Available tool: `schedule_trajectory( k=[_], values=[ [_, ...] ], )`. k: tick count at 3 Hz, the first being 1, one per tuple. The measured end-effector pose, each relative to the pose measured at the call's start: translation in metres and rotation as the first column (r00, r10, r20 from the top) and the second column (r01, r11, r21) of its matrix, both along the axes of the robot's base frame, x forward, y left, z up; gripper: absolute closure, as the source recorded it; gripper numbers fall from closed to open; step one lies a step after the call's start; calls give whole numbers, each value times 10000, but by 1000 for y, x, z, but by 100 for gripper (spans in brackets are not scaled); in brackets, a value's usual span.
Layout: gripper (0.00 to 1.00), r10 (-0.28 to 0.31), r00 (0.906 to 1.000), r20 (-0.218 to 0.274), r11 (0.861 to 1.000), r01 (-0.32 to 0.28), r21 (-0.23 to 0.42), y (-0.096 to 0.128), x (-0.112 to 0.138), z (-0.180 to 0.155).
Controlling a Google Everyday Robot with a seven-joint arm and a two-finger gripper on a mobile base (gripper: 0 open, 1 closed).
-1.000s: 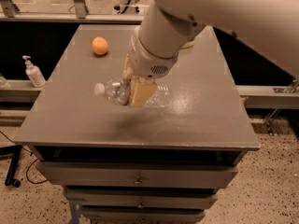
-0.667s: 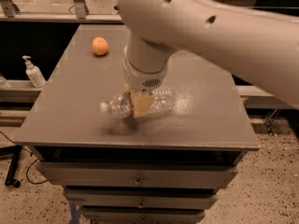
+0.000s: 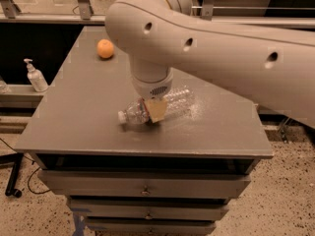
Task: Knock water bottle over
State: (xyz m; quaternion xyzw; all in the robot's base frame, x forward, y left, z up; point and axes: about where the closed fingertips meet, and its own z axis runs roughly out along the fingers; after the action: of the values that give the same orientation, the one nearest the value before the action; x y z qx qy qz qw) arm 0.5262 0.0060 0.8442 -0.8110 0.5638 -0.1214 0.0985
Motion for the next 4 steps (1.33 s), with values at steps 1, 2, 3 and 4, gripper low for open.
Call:
schedule_trajectory(
  k=[1,2,3,4],
  values=[
    [36,-1,10000,-2,10000,1,-4,0,0,0],
    [13,10,9999,120,9982,-3,-603,-9,9,-2],
    [0,79,9999,129,9950,-65,-992,-14,15,-3],
    [0,91,9999,47,9936,-85,-1129,-18,17,-3]
  ],
)
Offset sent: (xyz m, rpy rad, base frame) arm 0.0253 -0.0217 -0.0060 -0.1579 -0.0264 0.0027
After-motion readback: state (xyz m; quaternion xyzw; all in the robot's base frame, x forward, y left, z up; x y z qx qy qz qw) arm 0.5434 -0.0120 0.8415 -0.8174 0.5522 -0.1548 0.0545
